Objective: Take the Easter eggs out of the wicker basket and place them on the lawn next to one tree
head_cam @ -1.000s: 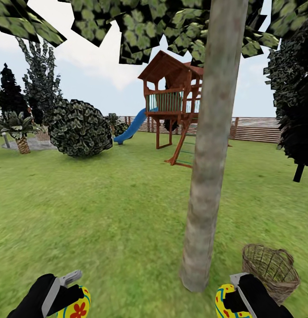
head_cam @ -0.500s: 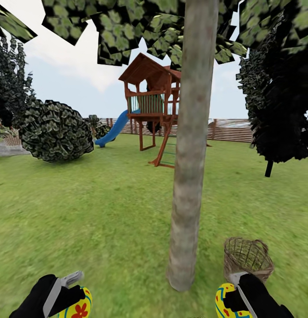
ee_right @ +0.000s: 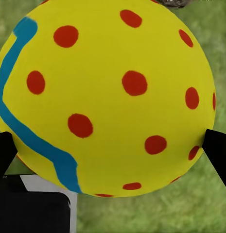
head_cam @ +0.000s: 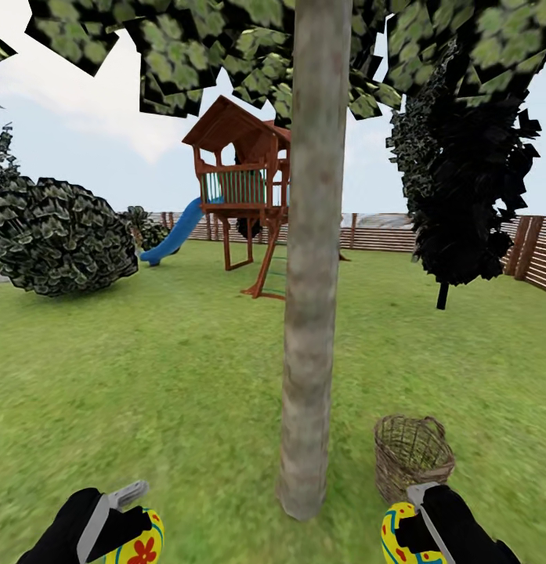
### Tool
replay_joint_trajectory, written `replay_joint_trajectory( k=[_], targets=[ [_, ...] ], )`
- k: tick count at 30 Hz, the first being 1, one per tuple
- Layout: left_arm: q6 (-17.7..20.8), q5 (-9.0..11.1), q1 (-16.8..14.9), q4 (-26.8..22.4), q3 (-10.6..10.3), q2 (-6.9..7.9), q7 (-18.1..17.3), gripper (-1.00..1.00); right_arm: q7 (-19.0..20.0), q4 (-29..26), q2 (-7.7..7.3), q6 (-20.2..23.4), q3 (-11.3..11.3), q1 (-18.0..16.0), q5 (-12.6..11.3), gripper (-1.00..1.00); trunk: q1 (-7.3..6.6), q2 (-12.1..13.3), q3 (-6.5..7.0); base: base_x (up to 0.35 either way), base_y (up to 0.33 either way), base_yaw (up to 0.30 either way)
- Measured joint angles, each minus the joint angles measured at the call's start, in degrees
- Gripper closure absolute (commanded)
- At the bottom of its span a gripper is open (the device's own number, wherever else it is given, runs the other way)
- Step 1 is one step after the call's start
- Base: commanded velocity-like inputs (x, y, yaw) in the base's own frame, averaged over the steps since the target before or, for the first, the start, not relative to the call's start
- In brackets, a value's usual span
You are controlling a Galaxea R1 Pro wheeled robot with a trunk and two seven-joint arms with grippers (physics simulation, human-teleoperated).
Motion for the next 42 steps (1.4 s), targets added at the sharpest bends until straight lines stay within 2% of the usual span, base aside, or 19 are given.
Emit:
replay_joint_trajectory(
  k=[5, 10, 42],
  targets=[
    [-0.16, 0.02, 0.0, 1.59, -0.01, -0.07, 0.02, 1.0, -0.01, 0.01, 0.0, 0.0, 0.03, -0.01, 0.13, 1.0, 0.03, 0.01, 0.01, 0.119, 0.0, -0.003],
    [-0.17, 0.01, 0.0, 1.61, -0.01, -0.71, -0.01, 1.0, -0.02, 0.01, 0.03, 0.0, 0.17, -0.01, 0.32, 1.0, 1.13, -1.98, -0.89, 0.003, 0.0, 0.0],
    [-0.18, 0.09, 0.01, 1.24, -0.01, -0.7, 0.02, 1.0, 0.15, 0.89, 0.09, -0.1, 0.45, 0.0, 0.33, 1.0, 8.16, -14.81, -6.61, 0.0, 0.0, 0.0]
  ],
)
